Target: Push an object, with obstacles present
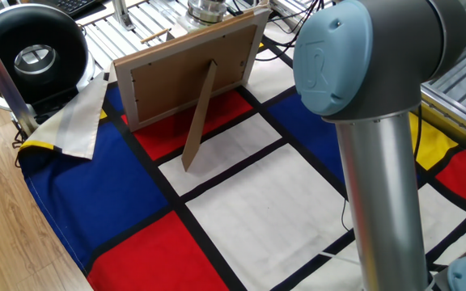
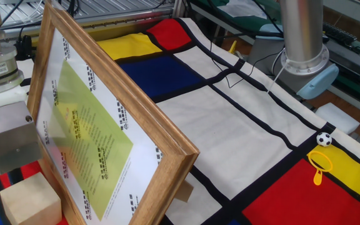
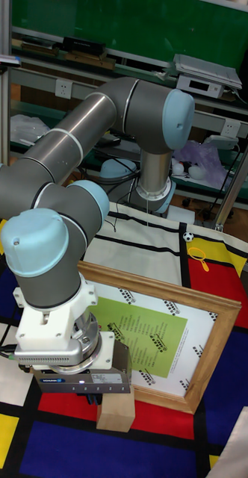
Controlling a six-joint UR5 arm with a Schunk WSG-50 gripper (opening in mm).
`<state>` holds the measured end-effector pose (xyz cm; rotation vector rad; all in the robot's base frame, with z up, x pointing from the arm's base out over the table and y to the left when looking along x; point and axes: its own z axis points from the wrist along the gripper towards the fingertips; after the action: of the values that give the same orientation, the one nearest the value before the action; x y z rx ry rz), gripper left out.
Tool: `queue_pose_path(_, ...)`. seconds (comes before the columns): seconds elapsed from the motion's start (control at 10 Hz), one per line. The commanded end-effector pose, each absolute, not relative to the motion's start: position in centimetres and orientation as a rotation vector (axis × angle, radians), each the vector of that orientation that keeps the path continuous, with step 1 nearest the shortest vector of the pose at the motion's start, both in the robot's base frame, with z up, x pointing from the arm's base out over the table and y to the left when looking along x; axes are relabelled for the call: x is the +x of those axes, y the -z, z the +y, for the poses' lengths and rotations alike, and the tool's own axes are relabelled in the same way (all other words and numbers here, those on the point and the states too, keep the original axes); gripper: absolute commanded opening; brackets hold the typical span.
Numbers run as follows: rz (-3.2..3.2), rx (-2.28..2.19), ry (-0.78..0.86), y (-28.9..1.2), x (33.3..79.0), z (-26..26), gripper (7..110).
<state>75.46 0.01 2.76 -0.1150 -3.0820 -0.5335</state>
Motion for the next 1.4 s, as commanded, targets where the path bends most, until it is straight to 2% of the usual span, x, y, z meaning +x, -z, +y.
queue_pose_path(0.0, -3.075, -0.115, 0.569, -3.1, 75.5, 0.4, 7)
queue_pose_path(0.6, -3.056, -0.110, 0.624, -3.6, 75.4, 1.1, 7)
queue_pose_path(1.0, -3.114, 0.007, 0.364, -2.9, 75.8, -3.5, 7)
queue_pose_path(1.2, -3.129, 0.136, 0.043, -4.5, 76.4, -9.2, 7)
queue_pose_path(1.3, -3.119, 0.183, -0.007, -5.9, 76.5, -10.7, 7)
